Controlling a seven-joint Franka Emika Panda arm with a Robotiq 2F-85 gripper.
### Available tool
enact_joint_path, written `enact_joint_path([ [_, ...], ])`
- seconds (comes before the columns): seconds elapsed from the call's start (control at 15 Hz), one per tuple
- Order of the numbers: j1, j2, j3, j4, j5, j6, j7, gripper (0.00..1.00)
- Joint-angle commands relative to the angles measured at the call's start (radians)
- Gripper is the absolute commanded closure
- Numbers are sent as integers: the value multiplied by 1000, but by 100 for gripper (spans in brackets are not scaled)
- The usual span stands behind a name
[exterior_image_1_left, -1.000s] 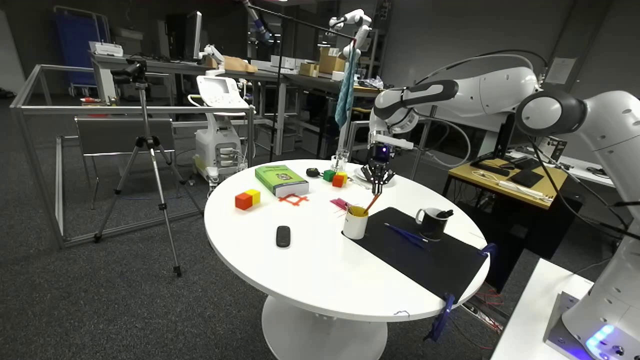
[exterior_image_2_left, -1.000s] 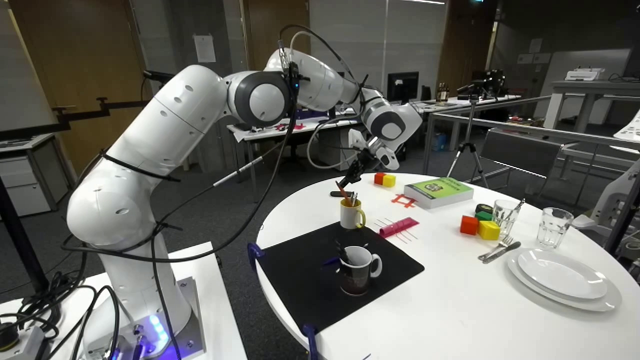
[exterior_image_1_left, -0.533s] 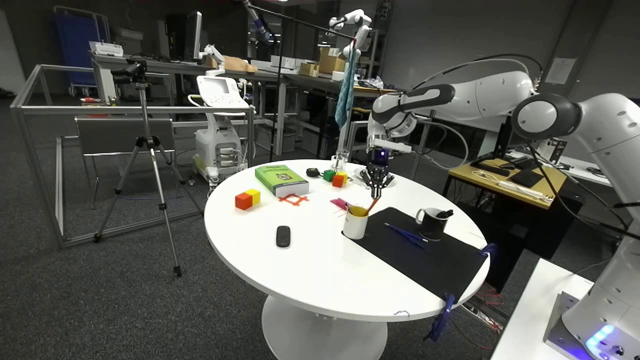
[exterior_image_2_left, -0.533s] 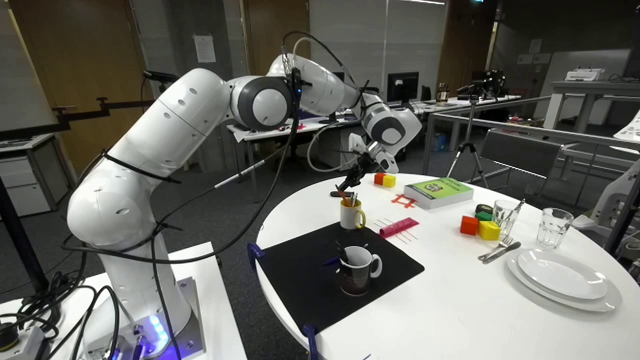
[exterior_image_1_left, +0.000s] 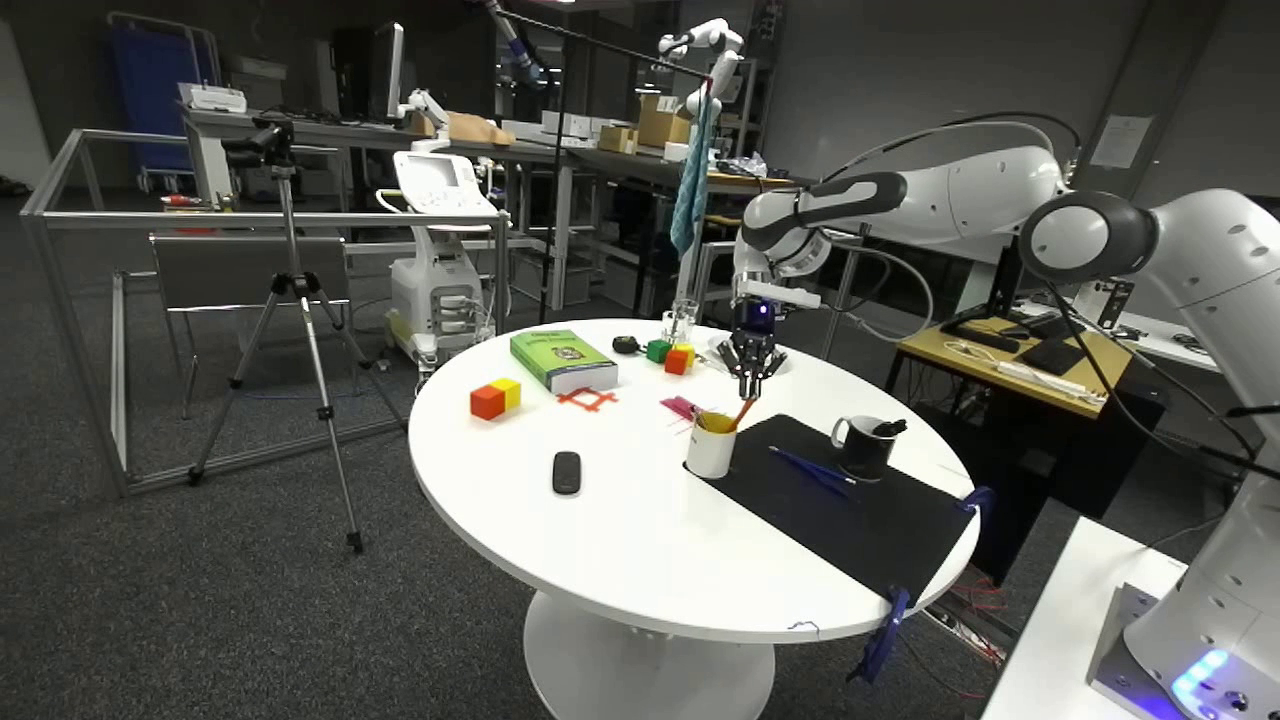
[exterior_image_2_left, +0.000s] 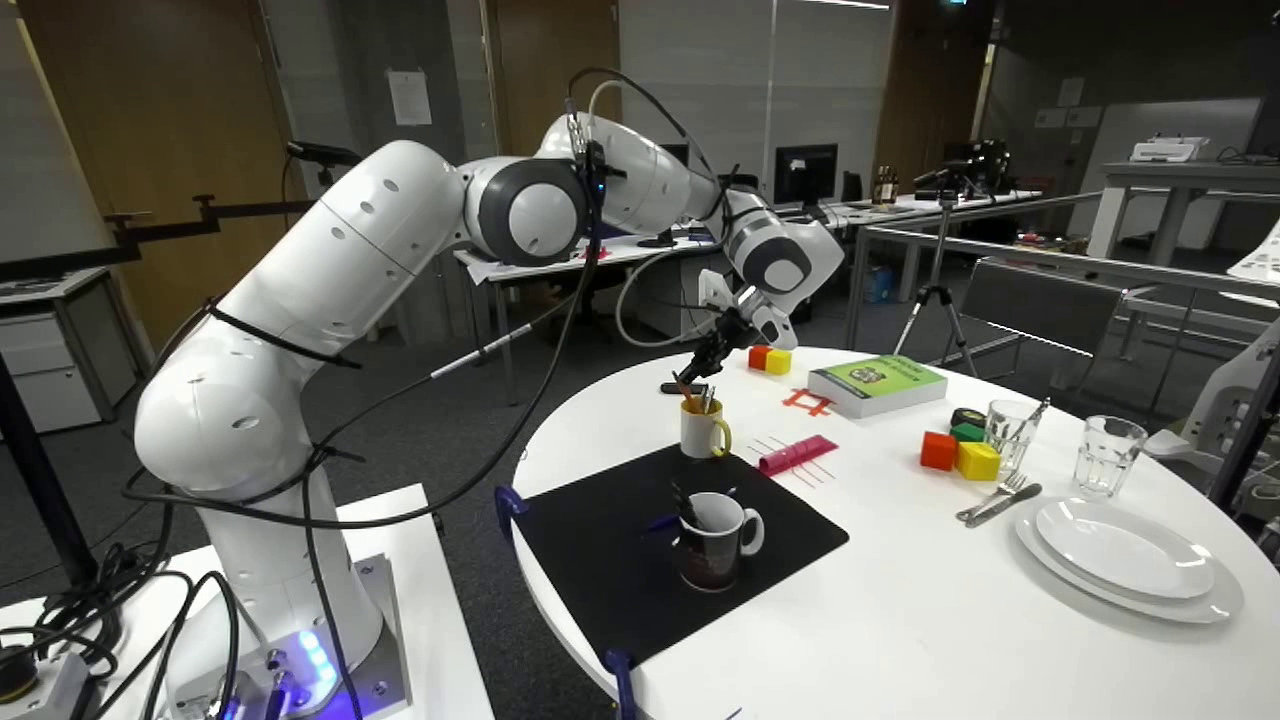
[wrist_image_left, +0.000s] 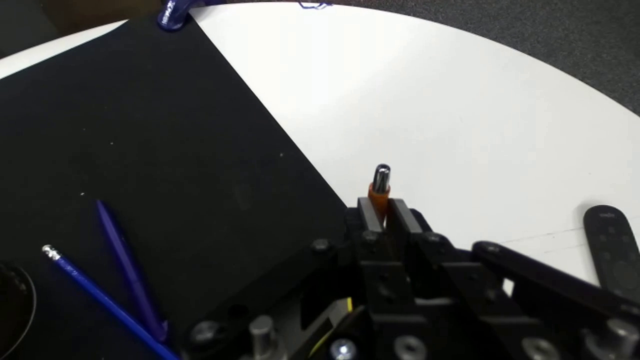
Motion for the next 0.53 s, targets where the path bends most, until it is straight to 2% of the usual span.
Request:
enact_joint_path([
  [0.0,2,11,-4,34,7,-4,22,53],
  [0.47,-6,-19,3,7,6,-2,-28,1],
])
